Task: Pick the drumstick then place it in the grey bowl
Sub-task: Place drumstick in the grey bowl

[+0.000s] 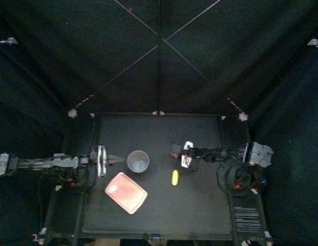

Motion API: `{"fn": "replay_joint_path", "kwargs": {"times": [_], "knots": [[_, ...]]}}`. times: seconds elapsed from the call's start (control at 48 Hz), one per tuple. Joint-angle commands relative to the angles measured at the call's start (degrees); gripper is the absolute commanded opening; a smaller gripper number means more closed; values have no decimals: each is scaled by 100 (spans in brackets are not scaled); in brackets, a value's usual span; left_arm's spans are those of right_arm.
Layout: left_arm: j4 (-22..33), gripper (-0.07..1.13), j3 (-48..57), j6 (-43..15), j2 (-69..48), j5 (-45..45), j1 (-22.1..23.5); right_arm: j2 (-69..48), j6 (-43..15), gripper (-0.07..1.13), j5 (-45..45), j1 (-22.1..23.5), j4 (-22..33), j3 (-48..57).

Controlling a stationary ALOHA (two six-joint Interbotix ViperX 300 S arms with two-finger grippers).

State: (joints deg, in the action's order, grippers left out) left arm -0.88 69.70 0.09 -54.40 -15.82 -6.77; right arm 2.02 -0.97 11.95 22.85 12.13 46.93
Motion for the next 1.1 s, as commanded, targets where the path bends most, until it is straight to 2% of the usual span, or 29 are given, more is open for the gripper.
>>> {"fn": "replay_joint_path", "kwargs": {"times": [0.021, 0.354, 0.625, 0.938, 1.104], "knots": [[26, 5, -70, 0, 26, -53, 0, -316, -18, 53, 9, -88, -9, -132], [18, 5, -70, -26, 26, -132, -9, -853, -9, 52, 18, -650, -9, -976], [18, 5, -79, -26, 26, -202, -44, -501, -9, 52, -9, -1371, -18, -2092], [18, 5, -44, -26, 26, -237, -88, 202, -9, 53, -141, -1573, -26, -2918], [18, 5, -9, -26, 18, -237, -88, 466, 9, 57, -246, -1564, -26, -3208]]}}
